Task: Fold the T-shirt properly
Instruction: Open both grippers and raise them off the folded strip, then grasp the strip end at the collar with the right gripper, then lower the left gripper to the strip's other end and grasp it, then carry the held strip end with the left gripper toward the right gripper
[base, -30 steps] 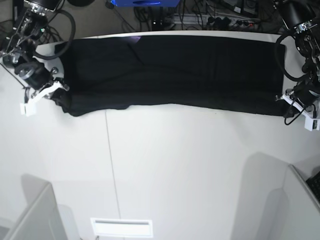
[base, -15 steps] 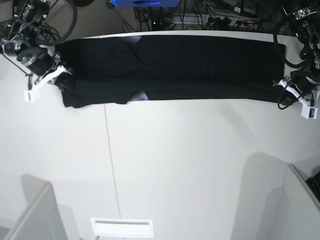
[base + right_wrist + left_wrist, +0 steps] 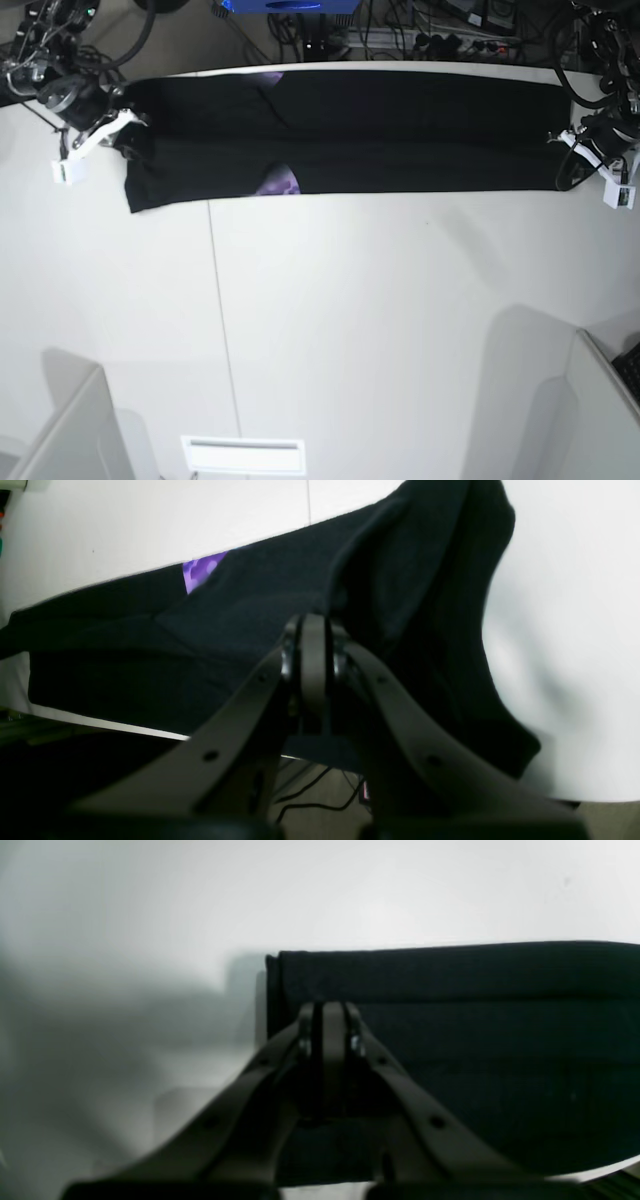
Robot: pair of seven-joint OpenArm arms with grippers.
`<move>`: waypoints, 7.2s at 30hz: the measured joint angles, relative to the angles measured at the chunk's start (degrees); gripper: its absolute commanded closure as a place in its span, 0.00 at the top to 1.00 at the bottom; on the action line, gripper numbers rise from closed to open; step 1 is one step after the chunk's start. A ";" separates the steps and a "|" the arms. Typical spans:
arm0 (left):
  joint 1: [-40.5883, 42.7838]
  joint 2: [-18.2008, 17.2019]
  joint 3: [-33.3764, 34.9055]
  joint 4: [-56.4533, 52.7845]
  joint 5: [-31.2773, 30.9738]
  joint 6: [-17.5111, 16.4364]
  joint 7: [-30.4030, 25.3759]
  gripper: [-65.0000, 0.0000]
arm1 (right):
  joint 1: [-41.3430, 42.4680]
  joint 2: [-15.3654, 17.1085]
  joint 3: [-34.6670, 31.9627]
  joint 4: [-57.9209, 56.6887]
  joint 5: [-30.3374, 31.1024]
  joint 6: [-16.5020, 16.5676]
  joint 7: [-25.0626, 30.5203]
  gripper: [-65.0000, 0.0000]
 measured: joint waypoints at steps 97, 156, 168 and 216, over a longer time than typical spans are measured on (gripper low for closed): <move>-14.45 6.99 -13.64 -9.66 5.92 0.00 -0.94 0.98 | 7.34 -6.80 -8.48 -1.40 -25.27 0.22 6.95 0.00; -13.20 10.54 6.23 -6.88 1.92 0.39 -4.87 0.00 | 7.19 -6.84 -8.20 -1.33 -20.72 0.22 6.93 0.00; -15.41 14.01 14.84 -4.96 2.36 5.62 -1.77 0.00 | 7.17 -6.84 -8.20 -1.36 -20.74 0.22 6.93 0.00; -18.60 22.23 30.49 -9.86 2.36 8.59 -1.97 0.08 | 7.65 -6.84 -8.15 -1.42 -20.96 0.20 6.97 0.00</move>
